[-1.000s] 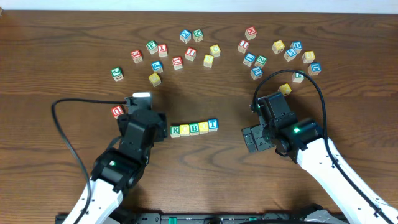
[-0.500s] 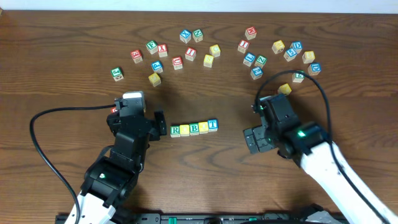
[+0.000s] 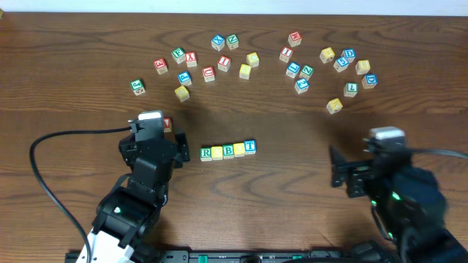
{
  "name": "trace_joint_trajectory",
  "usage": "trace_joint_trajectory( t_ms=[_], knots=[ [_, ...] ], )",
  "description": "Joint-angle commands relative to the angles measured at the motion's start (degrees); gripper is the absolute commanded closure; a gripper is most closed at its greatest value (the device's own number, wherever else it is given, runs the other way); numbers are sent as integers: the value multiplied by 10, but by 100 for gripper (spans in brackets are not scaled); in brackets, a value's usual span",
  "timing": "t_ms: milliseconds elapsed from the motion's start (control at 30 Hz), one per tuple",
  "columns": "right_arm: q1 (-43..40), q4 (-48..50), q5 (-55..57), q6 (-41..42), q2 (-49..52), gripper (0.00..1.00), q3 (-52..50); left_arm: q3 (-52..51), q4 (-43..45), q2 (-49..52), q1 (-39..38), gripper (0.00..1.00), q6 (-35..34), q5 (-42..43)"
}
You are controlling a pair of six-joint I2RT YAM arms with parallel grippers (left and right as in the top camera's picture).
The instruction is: Spell out ROBOT
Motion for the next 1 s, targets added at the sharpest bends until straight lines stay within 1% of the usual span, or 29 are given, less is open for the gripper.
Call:
trace_joint_trajectory(
  t_ms=[0,100,200,333,400,500,667,833,967],
  knots=[
    [-51,48,-40,-4,-38,1,-10,-3,6,-27,1,3,3,-17],
    [-91,115,-100,-4,-67,1,-37,-3,23,-56,1,3,3,-20],
    [-124,195,-138,-5,-97,1,-87,-3,33,-86,1,3,3,-36],
    [-144,304,-153,-40,-143,1,-169,-3,33,-127,1,3,3,-43],
    [-146,337,-148,-47,-163,1,-203,-3,35,-152,6,3,3,-42],
    [-145,383,-134,-56,-197,1,-258,-3,43,-198,37,3,4,-14],
    [-144,452,-134,-56,-243,1,-340,-8,43,-274,112,3,4,47],
    [-139,497,-133,-56,-281,1,-402,-35,59,-333,201,3,3,90],
    [-137,506,-134,-56,-300,1,-422,-71,85,-385,240,3,3,129]
  ],
)
